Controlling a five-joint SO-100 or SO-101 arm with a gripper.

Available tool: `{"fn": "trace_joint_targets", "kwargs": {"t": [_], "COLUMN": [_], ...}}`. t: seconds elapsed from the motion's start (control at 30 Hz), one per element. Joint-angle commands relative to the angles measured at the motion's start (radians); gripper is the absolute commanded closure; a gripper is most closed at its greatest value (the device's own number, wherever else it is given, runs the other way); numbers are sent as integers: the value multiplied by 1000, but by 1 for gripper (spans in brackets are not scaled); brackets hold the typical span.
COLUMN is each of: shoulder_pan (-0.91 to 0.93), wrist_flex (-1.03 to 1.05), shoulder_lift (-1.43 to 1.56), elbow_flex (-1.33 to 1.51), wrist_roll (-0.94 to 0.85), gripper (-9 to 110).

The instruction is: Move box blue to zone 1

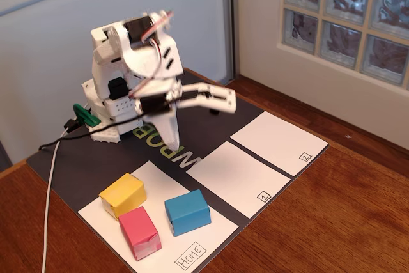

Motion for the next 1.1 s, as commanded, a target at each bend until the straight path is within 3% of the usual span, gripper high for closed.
{"fn": "trace_joint_targets", "kwargs": {"t": [0.0, 0.3, 0.5, 0.73, 1.07], "shoulder_pan": [-37, -46, -66, -67, -31], "wrist_flex": [164, 164, 164, 164, 164], "shoulder_lift": [14, 0, -44, -109, -227], "elbow_flex": [-67, -67, -80, -83, -94], "wrist_roll": [-35, -98, -155, -304, -304], "gripper": [102, 88, 102, 102, 102]}}
